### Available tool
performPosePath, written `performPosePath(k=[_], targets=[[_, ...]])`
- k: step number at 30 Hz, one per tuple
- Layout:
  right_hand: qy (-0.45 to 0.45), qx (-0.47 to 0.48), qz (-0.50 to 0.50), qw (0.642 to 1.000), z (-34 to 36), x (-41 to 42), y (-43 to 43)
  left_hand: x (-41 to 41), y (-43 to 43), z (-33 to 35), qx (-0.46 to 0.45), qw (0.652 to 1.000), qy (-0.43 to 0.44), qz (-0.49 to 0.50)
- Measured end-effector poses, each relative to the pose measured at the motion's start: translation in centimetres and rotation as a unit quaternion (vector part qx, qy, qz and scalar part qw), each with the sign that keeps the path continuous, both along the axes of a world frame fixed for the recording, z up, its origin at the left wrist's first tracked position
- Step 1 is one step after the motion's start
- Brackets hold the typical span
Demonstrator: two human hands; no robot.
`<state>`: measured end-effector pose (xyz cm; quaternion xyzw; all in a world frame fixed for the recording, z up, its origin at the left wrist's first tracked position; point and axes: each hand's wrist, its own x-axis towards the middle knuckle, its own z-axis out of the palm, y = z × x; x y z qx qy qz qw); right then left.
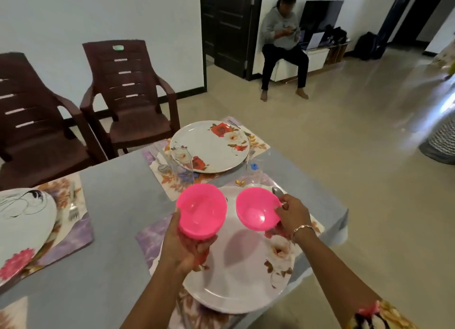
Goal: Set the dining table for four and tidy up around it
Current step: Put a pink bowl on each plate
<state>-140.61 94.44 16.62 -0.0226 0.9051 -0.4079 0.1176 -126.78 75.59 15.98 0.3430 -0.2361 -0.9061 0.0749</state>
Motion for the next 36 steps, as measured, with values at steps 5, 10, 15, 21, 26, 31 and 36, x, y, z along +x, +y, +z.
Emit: performPosePath(k=[5, 10, 15, 21, 26, 31, 36], targets=[[-0.029, 0.035, 0.044, 0.998, -1.4, -2.7, -2.1, -1.5, -0.3, 0.0, 0.000, 0.999, -0.020, 0.047], [-0.062, 0.032, 0.053, 0.996, -3.1, -5.1, -3.6, -2.2, -0.1, 0.5, -0.001, 0.996, -0.038, 0.079], [-0.114, 0.018, 0.065, 0.991, -3.7, -5.7, -4.3, -2.7, 0.1, 0.4, -0.020, 0.994, -0.040, 0.097], [-0.114, 0.046, 0.094, 0.988, -4.2, -6.1, -4.5, -3.7, 0.1, 0.2, -0.005, 0.995, -0.028, 0.095], [-0.121, 0.029, 0.098, 0.987, -4.3, -6.8, -3.8, -5.1, 1.0, 0.4, -0.015, 0.996, -0.032, 0.086], [-0.065, -0.002, 0.088, 0.994, -4.1, -9.0, -0.8, -8.6, 3.4, 1.2, -0.041, 0.997, -0.013, 0.057], [-0.052, -0.067, 0.063, 0.994, -3.8, -13.6, 3.5, -14.1, 8.7, 1.8, -0.036, 0.999, -0.016, 0.011]])
